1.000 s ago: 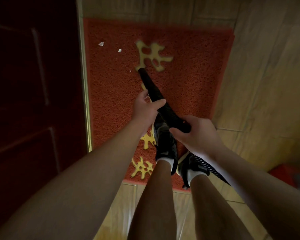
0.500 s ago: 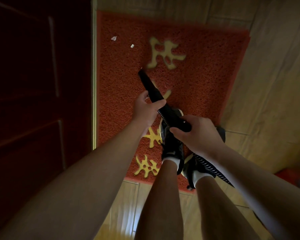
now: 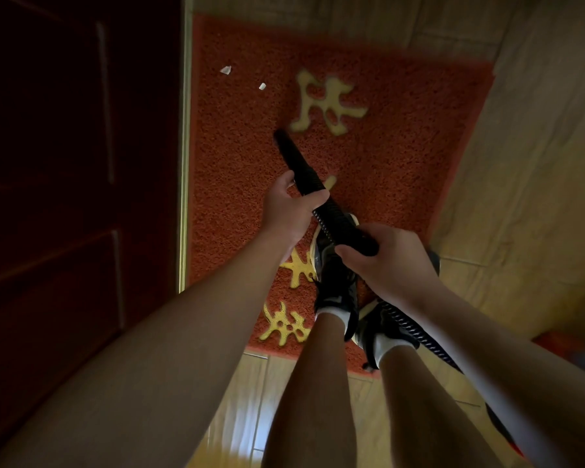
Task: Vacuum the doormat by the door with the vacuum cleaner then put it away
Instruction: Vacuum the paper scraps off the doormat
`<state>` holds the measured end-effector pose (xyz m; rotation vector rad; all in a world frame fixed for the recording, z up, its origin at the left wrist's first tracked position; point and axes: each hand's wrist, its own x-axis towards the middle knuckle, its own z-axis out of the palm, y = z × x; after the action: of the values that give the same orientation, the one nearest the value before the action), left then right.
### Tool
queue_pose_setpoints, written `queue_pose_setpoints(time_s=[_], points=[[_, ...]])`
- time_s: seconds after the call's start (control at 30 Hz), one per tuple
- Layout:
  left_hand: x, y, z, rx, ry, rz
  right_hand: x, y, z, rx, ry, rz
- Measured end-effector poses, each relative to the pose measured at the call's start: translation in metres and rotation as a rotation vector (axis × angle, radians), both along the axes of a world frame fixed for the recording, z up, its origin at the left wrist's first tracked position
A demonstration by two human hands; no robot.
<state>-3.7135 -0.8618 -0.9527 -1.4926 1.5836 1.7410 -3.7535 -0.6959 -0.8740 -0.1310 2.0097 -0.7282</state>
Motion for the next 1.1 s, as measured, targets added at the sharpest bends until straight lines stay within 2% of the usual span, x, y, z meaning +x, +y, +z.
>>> queue_pose_setpoints(time_s=[0.6, 1.1], points=[[0.007, -0.001, 0.009, -0.007, -0.016, -0.002, 0.003, -0.003, 0.005, 0.014, -0.035, 0.012], [-0.012, -0.011, 0.02, -0.013, -0.013, 0.098, -0.021, -0.019, 0.009, 0.014, -0.051, 0.023]])
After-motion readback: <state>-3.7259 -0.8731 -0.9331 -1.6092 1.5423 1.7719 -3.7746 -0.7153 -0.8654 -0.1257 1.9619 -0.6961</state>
